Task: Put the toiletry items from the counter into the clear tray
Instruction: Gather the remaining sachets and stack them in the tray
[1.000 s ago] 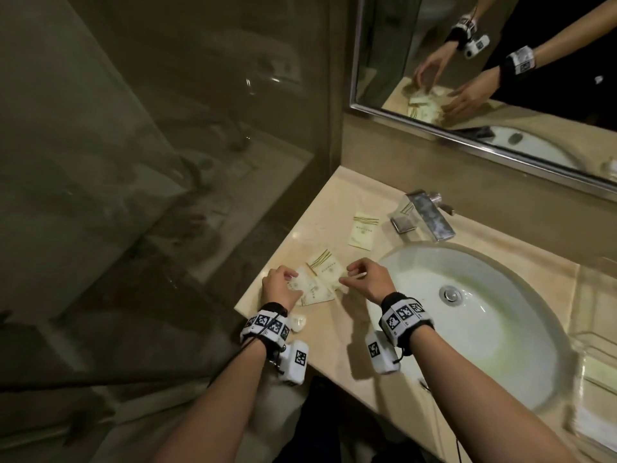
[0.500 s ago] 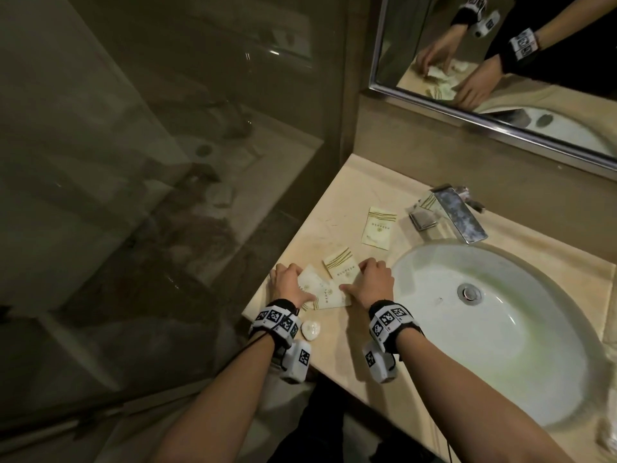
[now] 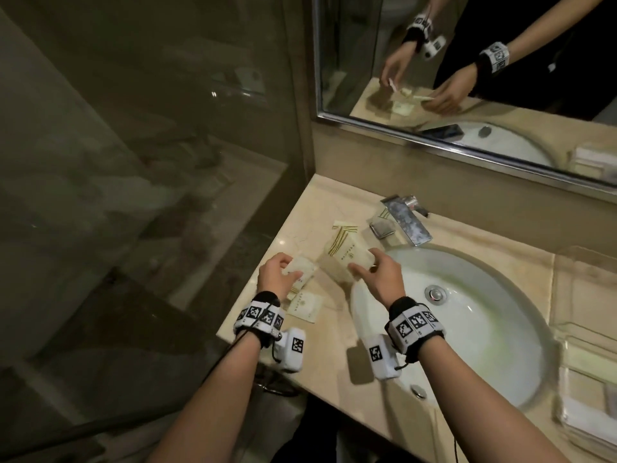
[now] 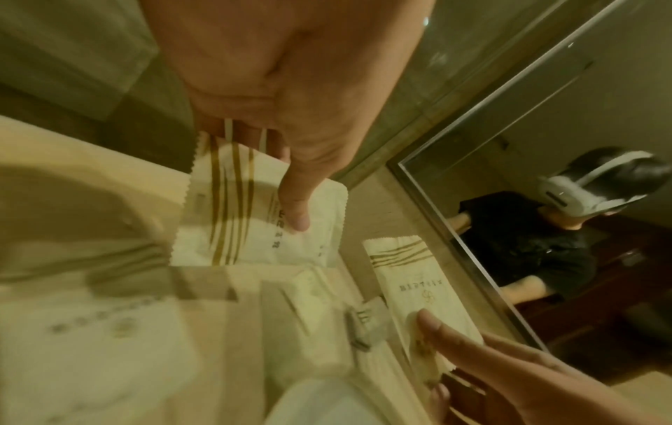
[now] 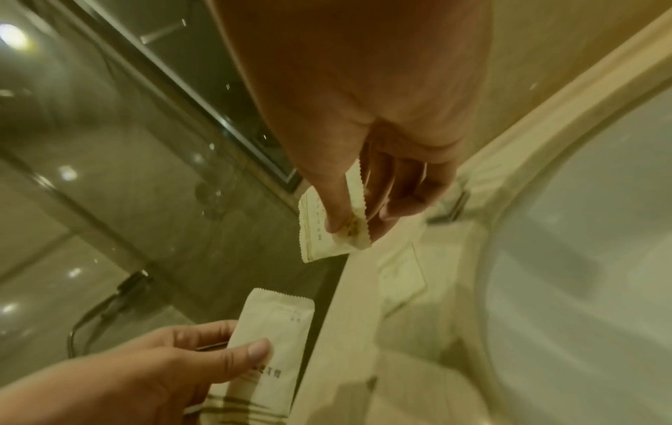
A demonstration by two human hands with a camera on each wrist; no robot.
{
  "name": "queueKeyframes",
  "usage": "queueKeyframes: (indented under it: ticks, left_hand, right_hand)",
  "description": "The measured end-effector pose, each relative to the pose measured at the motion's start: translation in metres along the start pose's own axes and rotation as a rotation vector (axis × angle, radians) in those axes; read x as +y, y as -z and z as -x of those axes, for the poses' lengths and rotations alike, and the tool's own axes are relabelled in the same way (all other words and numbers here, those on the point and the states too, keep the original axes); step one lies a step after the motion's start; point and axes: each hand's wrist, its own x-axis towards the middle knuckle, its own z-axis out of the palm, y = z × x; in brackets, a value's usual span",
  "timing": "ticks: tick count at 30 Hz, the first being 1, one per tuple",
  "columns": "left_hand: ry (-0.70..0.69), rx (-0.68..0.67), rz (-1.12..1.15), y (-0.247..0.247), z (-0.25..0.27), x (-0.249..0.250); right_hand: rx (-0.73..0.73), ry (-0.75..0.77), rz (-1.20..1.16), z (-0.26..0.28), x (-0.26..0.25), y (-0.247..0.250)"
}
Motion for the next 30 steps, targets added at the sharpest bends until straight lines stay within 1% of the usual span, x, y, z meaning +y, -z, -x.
queueKeyframes:
  ticks: [3, 7, 11, 14, 16, 20, 22, 24, 27, 30]
  left_hand:
    - [-0.096, -0.044, 0.059, -0.017, 0.013, 0.042]
    - [-0.241, -0.152, 0.035, -0.060, 0.039, 0.098]
    - [-0.353, -0.272, 0.038, -0.115, 0.077, 0.147]
    - [-0.420, -0.371, 0.017, -0.160, 0.107, 0.177]
    - [-0.463, -0.412, -0.008, -0.190, 0.125, 0.193]
    - [-0.506, -0.457, -0.043, -0.237, 0.159, 0.217]
    - [-0.511, -0.477, -0.041, -0.256, 0.173, 0.223]
    - [-0.514, -0.496, -0.059, -0.270, 0.184, 0.228]
    - [-0.499, -0.498, -0.090, -0.286, 0.193, 0.229]
    - [-0.498, -0.483, -0.102, -0.293, 0.200, 0.228]
  right_hand:
    - [0.111, 0.052, -0.043, 0.013, 0.000, 0.050]
    - [0.258, 0.061, -0.065, 0.035, 0.022, 0.122]
    - [0.389, -0.009, -0.116, 0.068, 0.071, 0.200]
    - [0.478, -0.066, -0.136, 0.101, 0.118, 0.257]
    - [0.516, -0.132, -0.108, 0.122, 0.155, 0.290]
    - [0.468, -0.342, -0.025, 0.155, 0.228, 0.332]
    - [0.406, -0.446, 0.020, 0.167, 0.254, 0.340]
    - [0.364, -0.519, 0.035, 0.175, 0.272, 0.341]
    - [0.320, -0.567, 0.076, 0.180, 0.293, 0.337]
    - [0.277, -0.570, 0.048, 0.174, 0.306, 0.328]
